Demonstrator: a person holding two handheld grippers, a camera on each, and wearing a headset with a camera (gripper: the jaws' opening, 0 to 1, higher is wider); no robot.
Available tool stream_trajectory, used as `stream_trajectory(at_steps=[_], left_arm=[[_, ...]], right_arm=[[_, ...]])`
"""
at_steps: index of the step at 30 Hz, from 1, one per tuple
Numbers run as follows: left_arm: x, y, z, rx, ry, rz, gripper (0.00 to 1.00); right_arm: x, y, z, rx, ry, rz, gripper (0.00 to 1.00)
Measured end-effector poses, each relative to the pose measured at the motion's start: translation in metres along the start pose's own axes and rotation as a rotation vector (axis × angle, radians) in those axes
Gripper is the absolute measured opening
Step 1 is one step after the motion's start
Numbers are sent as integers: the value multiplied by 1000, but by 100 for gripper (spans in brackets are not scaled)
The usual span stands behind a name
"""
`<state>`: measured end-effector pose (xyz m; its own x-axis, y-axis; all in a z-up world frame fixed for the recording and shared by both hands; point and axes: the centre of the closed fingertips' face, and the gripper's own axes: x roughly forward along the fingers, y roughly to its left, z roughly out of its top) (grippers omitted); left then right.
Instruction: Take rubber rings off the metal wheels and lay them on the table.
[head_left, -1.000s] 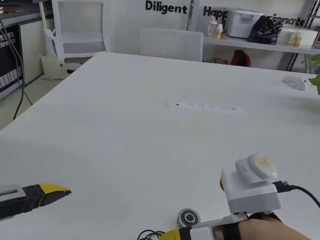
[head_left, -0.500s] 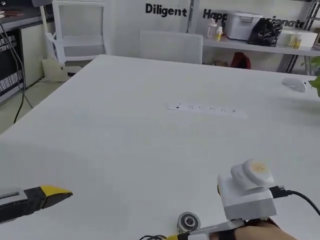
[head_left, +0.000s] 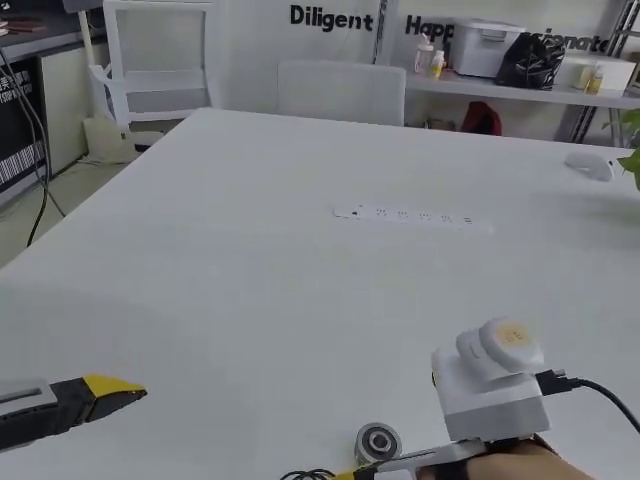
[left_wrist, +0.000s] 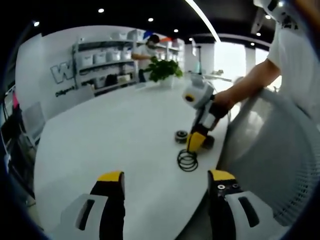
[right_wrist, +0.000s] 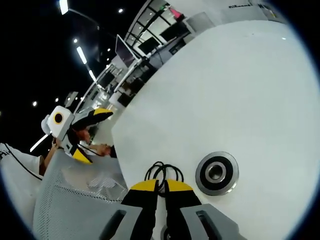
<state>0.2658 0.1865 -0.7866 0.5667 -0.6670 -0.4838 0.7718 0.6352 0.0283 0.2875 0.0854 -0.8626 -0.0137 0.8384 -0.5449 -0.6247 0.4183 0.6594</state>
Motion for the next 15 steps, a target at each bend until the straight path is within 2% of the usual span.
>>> stream_trajectory(at_steps=[15], left_arm=[[2, -1, -3, 5, 10, -2, 68]], right_arm=[[-9, -9, 8, 11, -26, -25, 6]])
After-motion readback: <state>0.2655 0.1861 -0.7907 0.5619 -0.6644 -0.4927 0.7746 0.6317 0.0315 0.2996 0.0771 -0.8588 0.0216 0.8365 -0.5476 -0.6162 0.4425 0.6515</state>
